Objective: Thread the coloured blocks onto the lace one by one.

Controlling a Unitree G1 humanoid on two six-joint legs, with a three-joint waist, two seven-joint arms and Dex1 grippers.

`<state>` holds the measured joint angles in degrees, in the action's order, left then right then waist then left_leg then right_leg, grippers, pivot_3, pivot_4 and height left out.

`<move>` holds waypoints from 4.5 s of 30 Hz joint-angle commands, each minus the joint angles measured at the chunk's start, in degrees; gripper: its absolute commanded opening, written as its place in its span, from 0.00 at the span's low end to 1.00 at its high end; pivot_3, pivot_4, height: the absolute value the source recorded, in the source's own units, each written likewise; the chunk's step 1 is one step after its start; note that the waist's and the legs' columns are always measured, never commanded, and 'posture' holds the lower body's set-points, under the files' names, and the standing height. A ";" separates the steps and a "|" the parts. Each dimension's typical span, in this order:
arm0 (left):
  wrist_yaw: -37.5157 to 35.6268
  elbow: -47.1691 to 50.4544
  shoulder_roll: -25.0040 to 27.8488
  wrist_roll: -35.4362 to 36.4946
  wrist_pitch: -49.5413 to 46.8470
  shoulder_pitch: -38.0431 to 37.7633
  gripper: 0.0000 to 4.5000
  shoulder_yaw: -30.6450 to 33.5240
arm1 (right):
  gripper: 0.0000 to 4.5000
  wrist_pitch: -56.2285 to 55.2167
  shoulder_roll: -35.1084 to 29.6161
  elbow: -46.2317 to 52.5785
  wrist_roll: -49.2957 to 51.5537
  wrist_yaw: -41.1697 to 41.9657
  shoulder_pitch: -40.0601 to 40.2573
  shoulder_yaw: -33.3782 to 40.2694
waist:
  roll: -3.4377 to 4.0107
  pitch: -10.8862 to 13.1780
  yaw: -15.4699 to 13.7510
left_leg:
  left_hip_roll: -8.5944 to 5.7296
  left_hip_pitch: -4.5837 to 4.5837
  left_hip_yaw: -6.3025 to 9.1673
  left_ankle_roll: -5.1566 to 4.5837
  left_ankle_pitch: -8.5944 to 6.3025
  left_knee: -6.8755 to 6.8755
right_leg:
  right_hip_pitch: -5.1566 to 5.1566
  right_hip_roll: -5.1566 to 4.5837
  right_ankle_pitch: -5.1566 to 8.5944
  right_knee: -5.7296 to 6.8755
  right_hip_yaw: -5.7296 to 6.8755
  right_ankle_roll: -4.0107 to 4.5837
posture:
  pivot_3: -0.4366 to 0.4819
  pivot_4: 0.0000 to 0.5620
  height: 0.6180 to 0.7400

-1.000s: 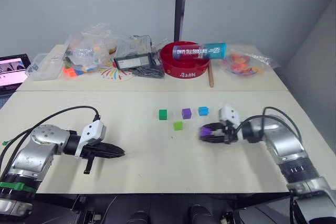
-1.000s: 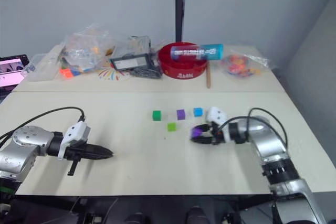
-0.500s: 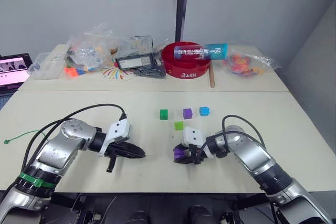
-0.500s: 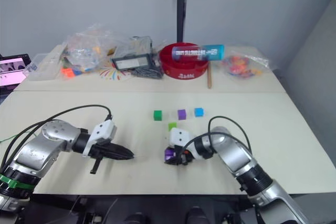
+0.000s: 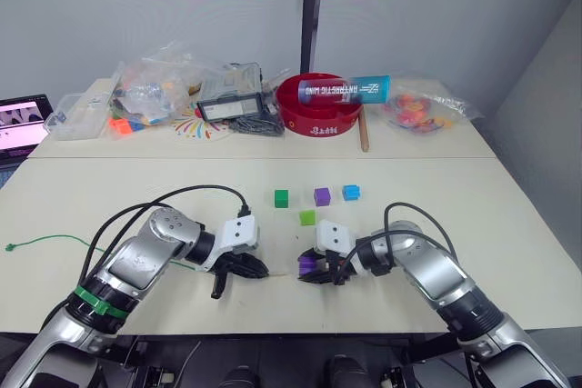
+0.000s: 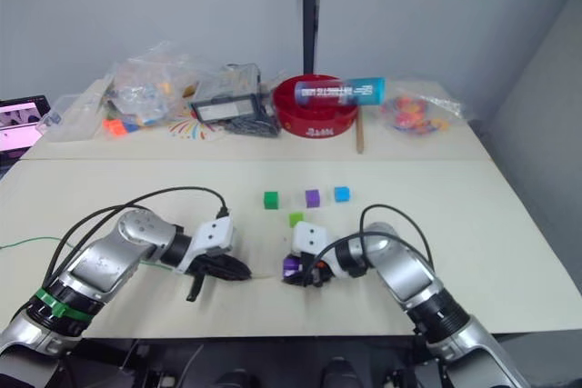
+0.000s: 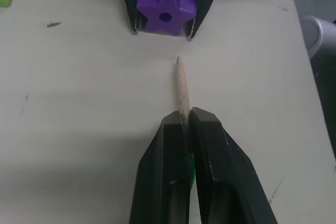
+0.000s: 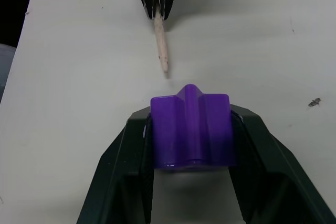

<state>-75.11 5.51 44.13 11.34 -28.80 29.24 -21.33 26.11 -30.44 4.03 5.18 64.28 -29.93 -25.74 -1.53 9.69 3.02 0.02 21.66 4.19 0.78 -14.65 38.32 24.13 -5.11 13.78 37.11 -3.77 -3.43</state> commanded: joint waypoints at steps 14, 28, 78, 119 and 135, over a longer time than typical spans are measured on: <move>2.31 -0.37 -4.34 0.73 1.25 2.01 0.00 2.30 | 0.31 2.26 0.89 1.34 -0.83 -1.42 1.93 -1.72 | -0.01 0.00 0.26 | 0.01 -0.01 0.02 0.00 0.00 0.00 | -0.02 0.00 0.00 0.01 0.00 0.00 | 0.48 0.27 0.92; 1.62 -0.09 -4.36 -1.41 1.04 2.75 0.00 -0.24 | 0.31 2.99 0.87 2.78 -1.85 -1.42 2.11 -2.74 | -0.01 0.00 0.30 | 0.01 -0.01 0.03 0.00 0.00 0.00 | -0.01 0.01 0.00 0.01 0.00 0.00 | 0.48 0.27 0.92; -0.36 3.84 -8.00 -2.22 -2.33 7.09 0.00 -1.14 | 0.31 6.05 2.32 4.42 -2.72 -2.56 2.54 -4.08 | -0.03 -0.02 0.01 | 0.00 0.01 0.02 0.00 0.00 0.01 | 0.00 0.01 0.00 0.00 0.00 0.00 | 0.48 0.27 0.92; -0.90 -15.27 -5.24 -1.66 18.55 -1.37 0.65 6.15 | 0.31 6.62 3.13 4.51 -2.63 -4.34 2.66 -3.81 | -0.04 -0.07 0.53 | 0.03 -0.30 0.04 -0.01 -0.01 -0.05 | -0.24 0.04 0.04 -0.01 0.00 0.04 | 0.48 0.27 0.92; -4.84 -16.28 -7.74 0.42 21.16 -2.74 0.01 5.55 | 0.31 6.92 2.62 4.70 -2.66 -4.71 2.56 -3.34 | -0.05 -0.08 0.56 | 0.03 -0.30 0.04 -0.02 -0.01 -0.05 | -0.24 0.03 0.03 0.00 0.00 0.05 | 0.48 0.27 0.92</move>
<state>-79.35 -11.86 36.53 11.20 -7.66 26.82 -15.62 31.99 -27.48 9.23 3.08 59.71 -28.30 -27.59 -1.58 9.61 3.58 0.05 21.37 4.23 0.76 -14.66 38.27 23.90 -5.08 13.81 37.11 -3.77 -3.38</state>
